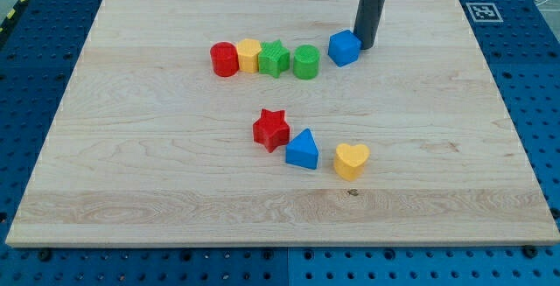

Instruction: Nudge the blue cube a bit down

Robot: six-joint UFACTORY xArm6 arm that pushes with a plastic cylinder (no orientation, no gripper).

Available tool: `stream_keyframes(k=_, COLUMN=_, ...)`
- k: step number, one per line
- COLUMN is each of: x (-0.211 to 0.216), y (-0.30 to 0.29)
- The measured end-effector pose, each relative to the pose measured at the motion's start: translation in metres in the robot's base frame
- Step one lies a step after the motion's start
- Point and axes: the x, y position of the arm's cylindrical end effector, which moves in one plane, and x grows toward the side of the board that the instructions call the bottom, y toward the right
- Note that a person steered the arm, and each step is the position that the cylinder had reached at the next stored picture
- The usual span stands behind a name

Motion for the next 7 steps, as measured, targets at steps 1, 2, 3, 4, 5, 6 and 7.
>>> stream_keyframes(k=1, x=0.001, y=-0.004)
stream_keyframes(k=2, x=0.007, y=-0.005)
stream_keyframes(k=3, x=0.022, y=-0.005)
stream_keyframes(k=4, x=0.038, y=-0.005)
stream_keyframes(k=5, x=0.050, y=-0.005)
stream_keyframes(k=6, x=0.060, y=-0.005)
stream_keyframes(k=7, x=0.047, y=0.016)
